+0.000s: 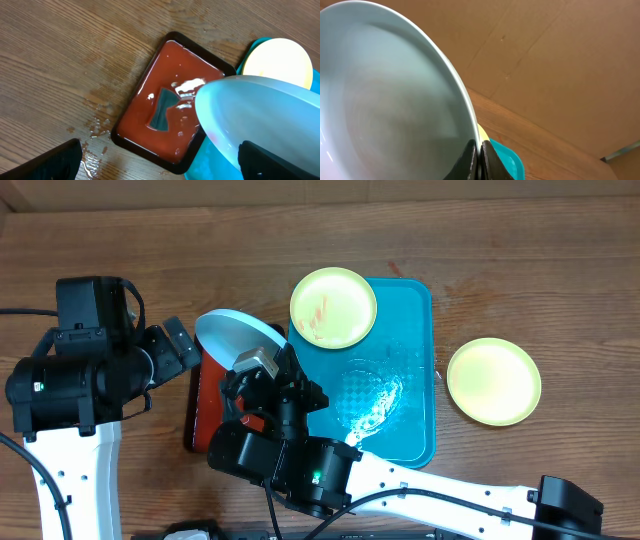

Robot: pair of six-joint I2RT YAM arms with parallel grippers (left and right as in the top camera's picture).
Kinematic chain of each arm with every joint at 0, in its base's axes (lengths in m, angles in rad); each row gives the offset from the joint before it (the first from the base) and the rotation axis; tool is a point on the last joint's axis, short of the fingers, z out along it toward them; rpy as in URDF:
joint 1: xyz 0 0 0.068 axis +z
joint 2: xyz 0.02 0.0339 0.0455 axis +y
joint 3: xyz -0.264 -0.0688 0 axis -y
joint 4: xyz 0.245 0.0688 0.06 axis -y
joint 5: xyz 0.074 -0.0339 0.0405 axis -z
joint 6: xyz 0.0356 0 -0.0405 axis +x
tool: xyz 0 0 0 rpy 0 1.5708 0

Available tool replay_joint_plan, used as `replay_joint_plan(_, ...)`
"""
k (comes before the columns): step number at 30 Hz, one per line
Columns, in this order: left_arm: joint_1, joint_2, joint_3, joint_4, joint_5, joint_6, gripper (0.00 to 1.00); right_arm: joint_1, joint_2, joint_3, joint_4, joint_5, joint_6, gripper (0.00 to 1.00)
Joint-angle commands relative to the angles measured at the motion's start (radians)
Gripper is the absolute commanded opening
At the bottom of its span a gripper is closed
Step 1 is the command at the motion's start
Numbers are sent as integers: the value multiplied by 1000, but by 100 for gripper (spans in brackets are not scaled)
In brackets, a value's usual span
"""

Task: Clean dirty plates on tray and stack at the side
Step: 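Lift the light-blue plate with the right gripper and tilt it over the red tray, then carry the light-blue plate right and stack it on the yellow plate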

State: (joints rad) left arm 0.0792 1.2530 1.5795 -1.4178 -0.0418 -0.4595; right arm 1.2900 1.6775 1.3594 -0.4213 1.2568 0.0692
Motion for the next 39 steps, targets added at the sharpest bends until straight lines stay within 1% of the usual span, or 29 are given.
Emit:
replay_joint_plan(1,1,3,19,0,-20,11,100,-18,-8,21,8,13,31,4)
replay_joint_plan(2,1,3,19,0,-20,11,100,-37,-8,21,3,13,74,4)
replay_joint_plan(3,1,3,19,0,-20,11,100,-65,-8,21,-11,-1,147,4)
replay_joint_plan(5,1,3,19,0,-20,11,100,-114,-9,22,-31,-80,251,4)
replay_joint_plan(8,1,3,19,0,-20,11,100,-204,-24,45,-75,-398,323,4)
replay_joint_plan(10,1,3,19,0,-20,11,100,-271,-51,90,-155,-596,412,4)
replay_joint_plan(12,1,3,19,0,-20,11,100,-348,-82,138,-229,-745,478,4)
replay_joint_plan(14,1,3,19,0,-20,11,100,-446,-119,189,-300,-889,497,4)
replay_joint_plan(17,1,3,19,0,-20,11,100,-602,-170,227,-397,-1035,509,4)
replay_joint_plan(19,1,3,19,1,-20,11,100,-731,-202,230,-468,-1123,515,4)
replay_joint_plan(20,1,3,19,0,-20,11,100,-819,-212,230,-523,-1165,515,4)
replay_joint_plan(23,1,3,19,0,-20,11,100,-1025,-208,229,-664,-1204,513,4)
replay_joint_plan(26,1,3,19,0,-20,11,100,-1220,-186,227,-800,-1207,475,4)
replay_joint_plan(30,1,3,19,0,-20,11,100,-1458,-157,166,-875,-1209,412,4)
replay_joint_plan(33,1,3,19,0,-20,11,100,-1563,-147,72,-859,-1233,389,4)
replay_joint_plan(35,1,3,19,0,-20,11,100,-1619,-145,-23,-815,-1253,385,4)
replay_joint_plan(39,1,3,19,0,-20,11,100,-1671,-145,-213,-692,-1304,386,4)
